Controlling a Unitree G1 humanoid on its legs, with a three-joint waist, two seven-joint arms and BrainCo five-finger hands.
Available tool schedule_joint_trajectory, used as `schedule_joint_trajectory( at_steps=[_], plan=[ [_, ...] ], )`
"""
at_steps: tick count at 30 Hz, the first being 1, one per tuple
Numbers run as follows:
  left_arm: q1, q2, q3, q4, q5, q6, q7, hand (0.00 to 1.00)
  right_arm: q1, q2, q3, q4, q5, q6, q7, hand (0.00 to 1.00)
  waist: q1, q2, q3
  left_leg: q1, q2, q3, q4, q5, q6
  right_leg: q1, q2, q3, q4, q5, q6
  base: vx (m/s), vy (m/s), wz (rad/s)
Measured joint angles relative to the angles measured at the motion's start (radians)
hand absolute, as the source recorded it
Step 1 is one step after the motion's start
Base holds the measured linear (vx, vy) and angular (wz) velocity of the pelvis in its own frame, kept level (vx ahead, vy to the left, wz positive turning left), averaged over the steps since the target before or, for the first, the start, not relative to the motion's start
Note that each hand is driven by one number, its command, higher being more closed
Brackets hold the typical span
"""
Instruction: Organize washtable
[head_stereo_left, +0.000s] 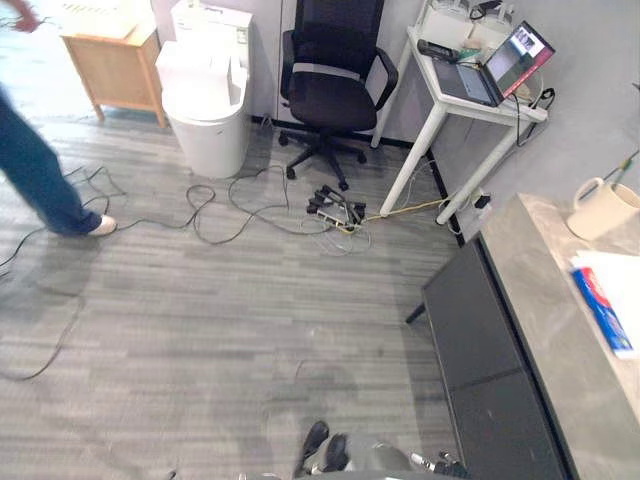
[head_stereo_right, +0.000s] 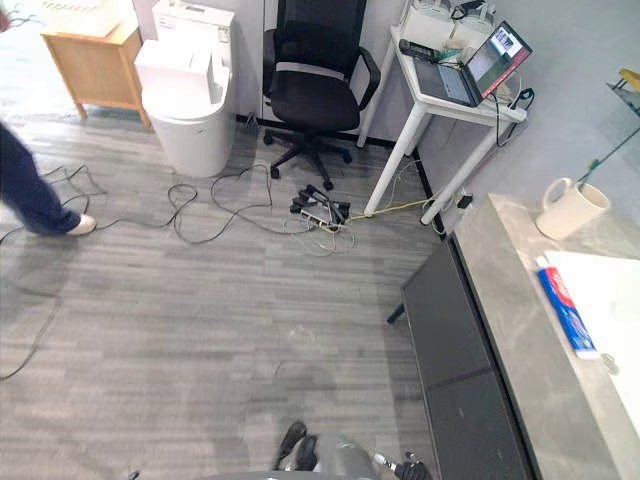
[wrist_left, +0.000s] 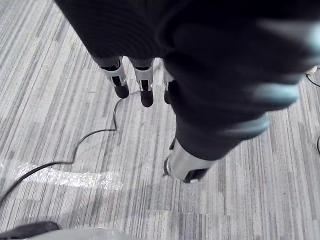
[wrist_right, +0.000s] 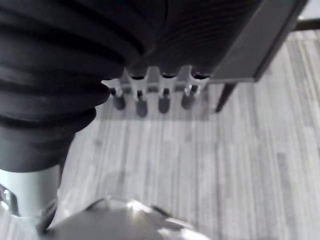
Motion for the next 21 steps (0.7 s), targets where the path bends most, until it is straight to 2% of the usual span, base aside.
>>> schedule_joint_trajectory(
  at_steps=[1, 3, 4, 5, 6, 7, 8, 9, 10, 11, 12, 13, 14, 15, 16, 17, 18, 19, 20, 21],
  plan=[
    [-0.001, 0.004, 0.0, -0.011, -0.005, 0.001, 0.003, 0.0, -0.041, 0.007, 0.023, 0.012, 0.0, 0.003, -0.002, 0.0, 0.0, -0.043, 0.017, -0.086, 0.007, 0.005, 0.029, -0.036, -0.035, 0.085, -0.005, 0.09, -0.059, 0.01, 0.024, 0.64, 0.165, -1.07],
    [-0.002, 0.004, -0.016, -0.023, -0.017, -0.002, 0.005, 0.0, -0.062, 0.013, 0.05, 0.001, 0.001, 0.0, -0.002, 0.0, 0.022, -0.078, 0.031, -0.144, -0.024, 0.002, -0.036, -0.049, -0.024, 0.164, -0.028, 0.2, -0.152, 0.033, 0.059, 0.48, 0.159, -1.28],
    [-0.008, -0.009, -0.034, -0.038, -0.023, -0.008, 0.006, 0.0, -0.112, 0.02, 0.066, -0.003, 0.009, -0.01, -0.001, 0.0, 0.033, -0.11, 0.048, -0.193, -0.046, 0.01, -0.176, -0.048, -0.026, 0.223, -0.066, 0.282, -0.216, 0.072, 0.084, 0.63, 0.372, -2.2],
    [-0.024, -0.018, -0.044, -0.037, -0.032, -0.011, 0.007, 0.0, -0.159, 0.024, 0.069, -0.004, 0.018, -0.026, -0.003, 0.0, 0.049, -0.119, 0.062, -0.205, -0.041, 0.01, -0.451, -0.007, -0.066, 0.239, -0.101, 0.346, -0.228, 0.079, 0.11, 0.51, 0.323, -2.33],
    [-0.031, -0.023, -0.049, -0.036, -0.033, -0.011, 0.006, 0.0, -0.174, 0.024, 0.075, -0.008, 0.021, -0.031, -0.003, 0.0, 0.053, -0.109, 0.058, -0.19, -0.022, 0.019, -0.649, 0.072, -0.083, 0.238, -0.108, 0.346, -0.232, 0.08, 0.142, 0.61, 0.537, -2.49],
    [-0.035, -0.054, -0.055, -0.035, -0.038, -0.01, 0.006, 0.0, -0.181, 0.011, 0.098, -0.044, 0.019, -0.054, -0.005, 0.0, 0.052, -0.04, 0.049, -0.131, 0.086, 0.111, -0.94, 0.485, -0.059, 0.236, -0.099, 0.266, -0.217, 0.037, 0.244, 0.37, 0.416, -1.99],
    [-0.064, -0.03, -0.057, -0.027, -0.04, -0.001, 0.007, 0.0, -0.179, 0.04, 0.103, -0.067, 0.019, -0.064, -0.016, 0.0, 0.03, -0.072, 0.06, -0.109, 0.046, 0.179, -0.934, 0.454, -0.039, 0.209, -0.176, 0.212, -0.196, 0.014, 0.261, 0.44, 0.589, -2.4],
    [-0.084, -0.014, -0.081, -0.043, -0.04, -0.011, 0.009, 0.0, -0.176, 0.054, 0.109, -0.082, 0.014, -0.069, -0.019, 0.0, 0.018, -0.075, 0.059, -0.053, 0.045, 0.248, -0.968, 0.43, -0.043, 0.183, -0.213, 0.164, -0.18, 0.035, 0.3, 0.14, 0.371, -1.9],
    [-0.085, 0.001, -0.102, -0.046, -0.039, -0.019, 0.007, 0.0, -0.171, 0.06, 0.108, -0.082, 0.014, -0.068, -0.023, 0.0, 0.015, -0.059, 0.07, -0.018, 0.041, 0.283, -0.982, 0.41, -0.042, 0.17, -0.224, 0.159, -0.161, 0.054, 0.319, 0.1, 0.441, -2.16],
    [-0.094, 0.034, -0.144, -0.045, -0.037, -0.026, 0.002, 0.0, -0.132, 0.061, 0.102, -0.092, 0.014, -0.068, -0.03, 0.0, -0.004, -0.061, 0.069, 0.044, 0.02, 0.324, -0.994, 0.379, -0.039, 0.146, -0.261, 0.163, -0.091, 0.091, 0.337, 0.04, 0.362, -1.66],
    [-0.11, 0.051, -0.173, -0.044, -0.035, -0.027, 0.002, 0.0, -0.082, 0.055, 0.095, -0.108, 0.022, -0.061, -0.038, 0.0, -0.023, -0.056, 0.073, 0.115, -0.015, 0.332, -1.023, 0.353, -0.044, 0.14, -0.287, 0.17, -0.024, 0.075, 0.341, 0.03, 0.339, -1.25],
    [-0.116, 0.056, -0.181, -0.044, -0.033, -0.028, 0.002, 0.0, -0.052, 0.056, 0.091, -0.108, 0.023, -0.056, -0.042, 0.0, -0.036, -0.055, 0.074, 0.143, -0.029, 0.344, -1.035, 0.338, -0.057, 0.139, -0.288, 0.175, -0.004, 0.067, 0.336, 0.02, 0.276, -1.24],
    [-0.122, 0.059, -0.199, -0.045, -0.018, -0.043, -0.001, 0.0, -0.018, 0.047, 0.077, -0.128, 0.061, -0.058, -0.042, 0.0, -0.047, -0.07, 0.075, 0.182, -0.077, 0.375, -1.013, 0.246, -0.179, 0.072, -0.265, 0.261, -0.024, 0.088, 0.329, -0.01, 0.199, -1.09],
    [-0.116, 0.057, -0.209, -0.045, -0.018, -0.047, -0.003, 0.0, -0.009, 0.043, 0.087, -0.126, 0.062, -0.057, -0.039, 0.0, -0.043, -0.087, 0.076, 0.159, -0.133, 0.299, -0.99, 0.199, -0.205, 0.031, -0.25, 0.313, -0.068, 0.119, 0.289, 0.01, 0.135, -1.0],
    [-0.113, 0.036, -0.211, -0.046, -0.019, -0.045, -0.003, 0.0, 0.003, 0.038, 0.085, -0.12, 0.067, -0.057, -0.034, 0.0, -0.053, -0.099, 0.081, 0.137, -0.164, 0.231, -0.938, 0.184, -0.168, 0.0, -0.244, 0.352, -0.045, 0.119, 0.242, 0.02, 0.045, -0.29],
    [-0.107, 0.02, -0.214, -0.041, -0.021, -0.04, -0.002, 0.0, 0.0, 0.03, 0.086, -0.109, 0.079, -0.057, -0.031, 0.0, -0.058, -0.091, 0.09, 0.136, -0.163, 0.231, -0.923, 0.176, -0.153, 0.001, -0.238, 0.348, -0.038, 0.111, 0.25, 0.08, 0.054, -0.21],
    [-0.079, -0.005, -0.213, -0.042, -0.03, -0.035, -0.005, 0.0, 0.002, 0.022, 0.083, -0.107, 0.089, -0.058, -0.027, 0.0, -0.067, -0.073, 0.089, 0.13, -0.152, 0.241, -0.907, 0.155, -0.154, 0.004, -0.225, 0.357, -0.06, 0.111, 0.248, 0.11, 0.073, -0.29],
    [-0.071, -0.001, -0.206, -0.04, -0.031, -0.032, -0.007, 0.0, 0.004, 0.024, 0.082, -0.099, 0.089, -0.059, -0.024, 0.0, -0.067, -0.076, 0.086, 0.122, -0.146, 0.236, -0.874, 0.14, -0.175, 0.002, -0.221, 0.367, -0.071, 0.111, 0.24, 0.16, 0.099, -0.43],
    [-0.056, 0.003, -0.183, -0.043, -0.039, -0.027, -0.007, 0.0, 0.008, 0.035, 0.063, -0.084, 0.089, -0.065, -0.021, 0.0, -0.063, -0.08, 0.083, 0.048, -0.109, 0.129, -0.673, 0.103, -0.172, -0.007, -0.212, 0.379, -0.064, 0.108, 0.235, 0.18, 0.077, -0.93],
    [-0.019, -0.031, -0.127, -0.045, -0.05, -0.023, -0.006, 0.0, 0.018, 0.02, 0.035, -0.077, 0.088, -0.065, -0.014, 0.0, -0.04, -0.023, 0.063, 0.039, -0.049, 0.024, -0.614, -0.037, -0.15, -0.018, -0.124, 0.391, -0.025, 0.095, 0.219, 0.16, 0.067, -1.48]
  ],
)
